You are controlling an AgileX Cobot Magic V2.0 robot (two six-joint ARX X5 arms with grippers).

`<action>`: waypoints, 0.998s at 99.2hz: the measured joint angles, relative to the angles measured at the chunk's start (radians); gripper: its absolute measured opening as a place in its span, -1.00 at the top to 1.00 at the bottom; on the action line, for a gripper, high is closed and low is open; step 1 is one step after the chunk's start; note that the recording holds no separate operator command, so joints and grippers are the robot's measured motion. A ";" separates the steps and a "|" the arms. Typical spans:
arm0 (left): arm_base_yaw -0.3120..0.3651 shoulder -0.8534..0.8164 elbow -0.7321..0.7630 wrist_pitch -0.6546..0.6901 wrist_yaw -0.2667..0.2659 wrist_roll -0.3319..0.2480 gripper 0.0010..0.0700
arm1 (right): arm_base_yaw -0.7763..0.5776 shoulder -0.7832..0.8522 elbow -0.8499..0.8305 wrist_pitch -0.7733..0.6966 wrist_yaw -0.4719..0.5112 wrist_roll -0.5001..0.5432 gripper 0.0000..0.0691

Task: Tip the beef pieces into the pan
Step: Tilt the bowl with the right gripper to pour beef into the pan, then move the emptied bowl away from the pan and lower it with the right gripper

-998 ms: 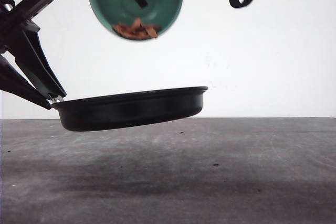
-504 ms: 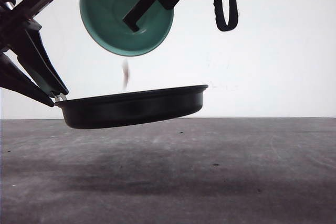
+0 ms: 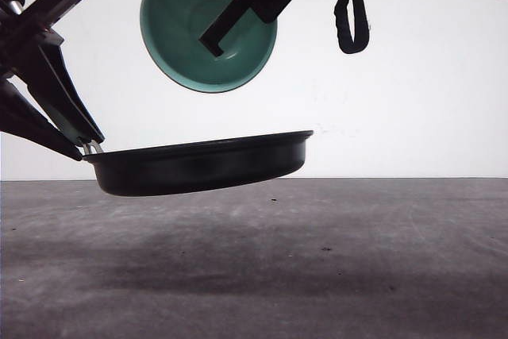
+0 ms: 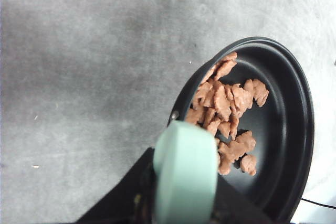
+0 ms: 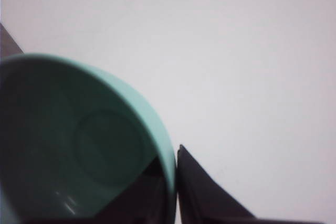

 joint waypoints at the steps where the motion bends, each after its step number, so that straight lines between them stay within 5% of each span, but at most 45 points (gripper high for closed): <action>1: 0.000 0.000 0.000 0.001 0.000 0.000 0.88 | 0.000 0.000 0.000 0.000 0.000 0.005 0.96; 27: 0.000 0.000 0.000 0.038 -0.011 0.000 0.88 | 0.022 -0.023 0.000 -0.006 0.141 0.189 0.96; 50: 0.002 0.001 0.000 0.068 -0.013 0.013 0.88 | 0.060 -0.185 0.001 -0.161 0.249 0.402 0.96; 72: 0.002 0.001 0.000 0.069 -0.028 0.052 0.88 | 0.027 -0.423 0.061 -0.723 0.278 0.780 0.96; 99: 0.002 0.001 0.000 0.073 -0.053 0.080 0.88 | -0.287 -0.720 0.169 -1.561 0.025 1.333 0.96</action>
